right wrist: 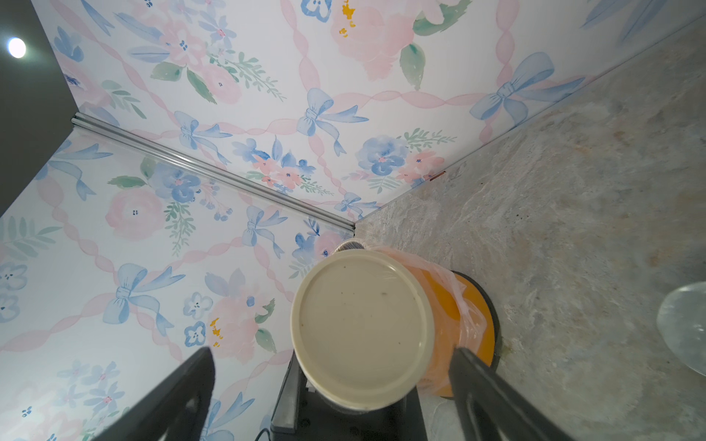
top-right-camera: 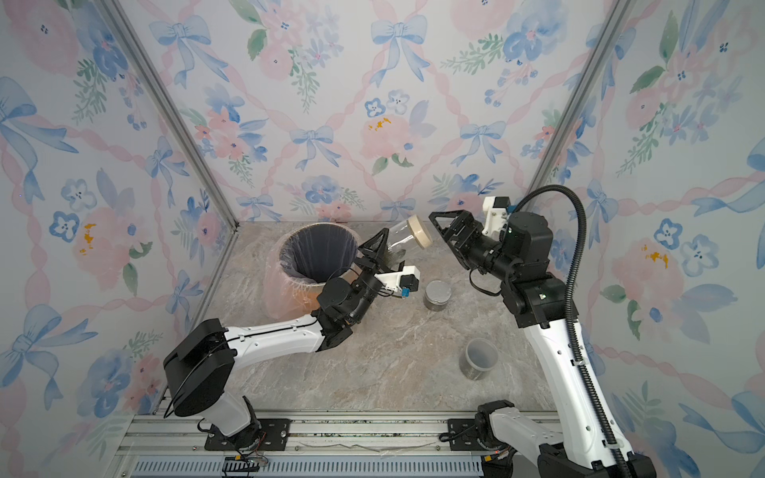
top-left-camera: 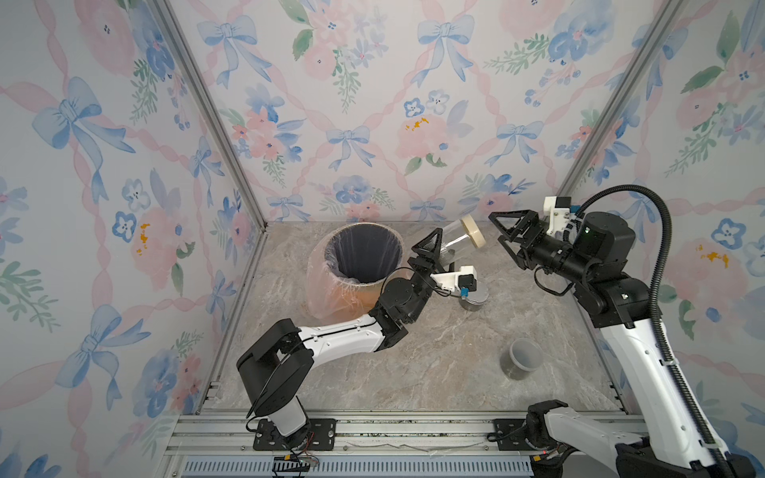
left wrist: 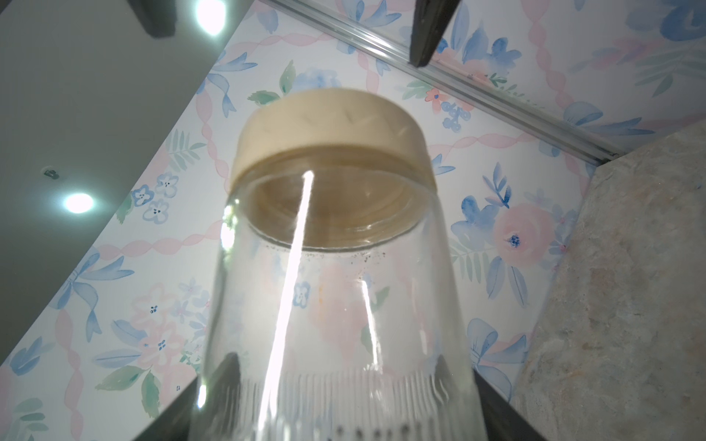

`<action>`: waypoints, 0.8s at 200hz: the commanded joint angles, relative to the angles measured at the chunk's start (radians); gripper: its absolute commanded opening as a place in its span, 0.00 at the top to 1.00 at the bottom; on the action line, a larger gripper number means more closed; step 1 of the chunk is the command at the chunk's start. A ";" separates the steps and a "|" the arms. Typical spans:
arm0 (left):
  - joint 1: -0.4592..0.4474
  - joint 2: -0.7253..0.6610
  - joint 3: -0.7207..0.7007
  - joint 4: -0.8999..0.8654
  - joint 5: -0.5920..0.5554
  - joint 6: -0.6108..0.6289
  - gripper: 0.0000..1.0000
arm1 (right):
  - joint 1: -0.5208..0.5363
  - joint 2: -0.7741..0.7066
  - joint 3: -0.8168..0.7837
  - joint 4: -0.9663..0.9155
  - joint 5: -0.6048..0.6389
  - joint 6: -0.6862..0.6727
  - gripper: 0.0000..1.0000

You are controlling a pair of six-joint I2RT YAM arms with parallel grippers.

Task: Empty moldy tea leaves from jars
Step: Unscrew the lid from the jar.

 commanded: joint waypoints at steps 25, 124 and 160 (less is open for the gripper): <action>-0.003 -0.035 0.049 0.171 -0.016 0.053 0.77 | 0.020 0.019 0.022 0.050 -0.006 0.000 0.03; -0.024 -0.027 0.063 0.170 -0.013 0.025 0.77 | 0.066 0.050 0.004 0.126 -0.030 0.011 0.03; -0.029 -0.019 0.076 0.169 -0.012 0.017 0.77 | 0.072 0.072 -0.008 0.135 -0.035 0.014 0.03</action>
